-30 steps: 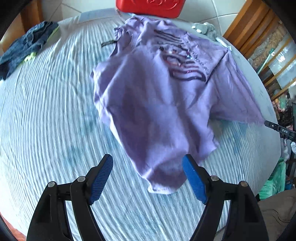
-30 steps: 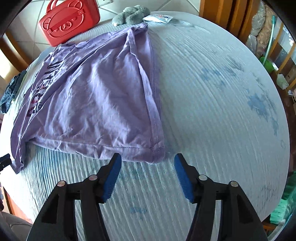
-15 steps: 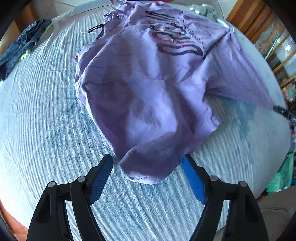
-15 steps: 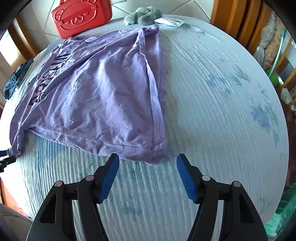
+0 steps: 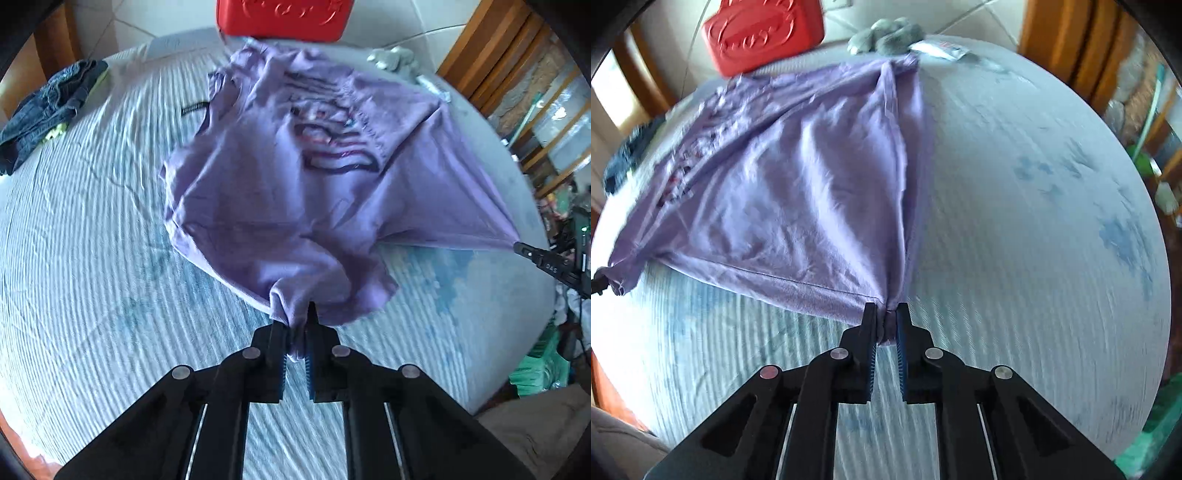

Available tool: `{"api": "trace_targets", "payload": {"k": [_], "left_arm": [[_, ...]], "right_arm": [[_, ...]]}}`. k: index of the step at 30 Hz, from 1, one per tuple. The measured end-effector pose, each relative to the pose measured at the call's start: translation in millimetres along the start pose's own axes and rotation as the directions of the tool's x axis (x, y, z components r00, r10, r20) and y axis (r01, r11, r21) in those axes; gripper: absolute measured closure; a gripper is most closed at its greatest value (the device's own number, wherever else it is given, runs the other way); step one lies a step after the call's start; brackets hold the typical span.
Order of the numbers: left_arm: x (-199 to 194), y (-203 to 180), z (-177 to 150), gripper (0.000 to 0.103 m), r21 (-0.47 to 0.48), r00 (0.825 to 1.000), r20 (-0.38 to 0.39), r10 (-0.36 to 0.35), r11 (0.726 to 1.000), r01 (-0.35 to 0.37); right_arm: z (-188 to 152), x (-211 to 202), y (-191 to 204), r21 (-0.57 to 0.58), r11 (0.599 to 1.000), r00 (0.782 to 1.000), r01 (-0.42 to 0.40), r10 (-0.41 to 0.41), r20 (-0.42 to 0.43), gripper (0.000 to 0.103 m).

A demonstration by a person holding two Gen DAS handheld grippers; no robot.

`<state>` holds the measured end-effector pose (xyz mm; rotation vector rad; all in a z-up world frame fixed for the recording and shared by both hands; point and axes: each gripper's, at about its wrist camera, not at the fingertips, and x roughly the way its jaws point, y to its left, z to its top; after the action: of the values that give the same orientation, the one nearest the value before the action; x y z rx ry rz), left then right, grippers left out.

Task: Fold clothes

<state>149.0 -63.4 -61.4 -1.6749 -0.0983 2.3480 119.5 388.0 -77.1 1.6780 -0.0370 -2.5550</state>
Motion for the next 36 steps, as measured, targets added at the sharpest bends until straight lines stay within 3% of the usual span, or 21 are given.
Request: {"api": "trace_targets", "payload": {"k": [5,6,7,10,14,16,18,20,26,29,30,36], "left_arm": [[-25,-3,5,0.097,0.023,0.998,-0.01,-0.066,0.998,0.067],[-29,-1,9,0.097,0.025,0.997,-0.004,-0.071,0.997,0.071],[-34,1,14,0.097,0.027,0.997,0.002,-0.075,0.997,0.074],[-49,8,43,0.097,0.026,0.994,0.047,-0.097,0.995,0.096],[-45,11,78,0.097,0.061,0.992,0.08,-0.097,0.994,0.092],[-39,13,93,0.097,0.07,0.991,0.082,-0.105,0.993,0.099],[-33,17,103,0.097,0.081,0.991,0.075,-0.107,0.992,0.101],[-31,20,109,0.097,0.091,0.992,0.067,-0.108,0.991,0.101],[-17,21,119,0.097,0.082,0.994,0.056,-0.095,0.993,0.09],[-18,27,122,0.097,0.072,0.994,0.063,-0.087,0.994,0.082],[-17,28,123,0.097,0.069,0.994,0.066,-0.083,0.994,0.079],[-18,36,149,0.097,0.073,0.992,0.102,-0.078,0.995,0.071]], "right_arm": [[-10,-28,-4,0.04,0.999,1.0,-0.011,0.012,-0.007,0.096],[-11,-32,-8,0.048,0.999,1.0,-0.007,0.008,-0.009,0.103],[-13,-35,-11,0.057,0.998,1.0,-0.003,0.004,-0.011,0.103],[-10,-40,-21,0.087,0.996,1.0,-0.005,0.004,0.007,0.103],[3,-35,-10,0.02,0.999,1.0,-0.029,0.029,0.003,0.103],[2,-29,-4,0.004,1.0,1.0,-0.024,0.024,-0.01,0.091],[-1,-22,0,-0.007,1.0,1.0,-0.009,0.009,-0.02,0.065],[-4,-16,5,-0.027,1.0,1.0,0.01,-0.01,-0.024,0.056],[-2,15,11,-0.068,0.997,0.997,0.042,-0.046,-0.066,0.057],[-3,26,10,-0.081,0.995,0.994,0.058,-0.065,-0.091,0.089],[-1,25,10,-0.082,0.995,0.995,0.053,-0.059,-0.08,0.093],[38,-21,3,-0.027,1.0,0.997,0.012,-0.01,0.074,0.093]]}}
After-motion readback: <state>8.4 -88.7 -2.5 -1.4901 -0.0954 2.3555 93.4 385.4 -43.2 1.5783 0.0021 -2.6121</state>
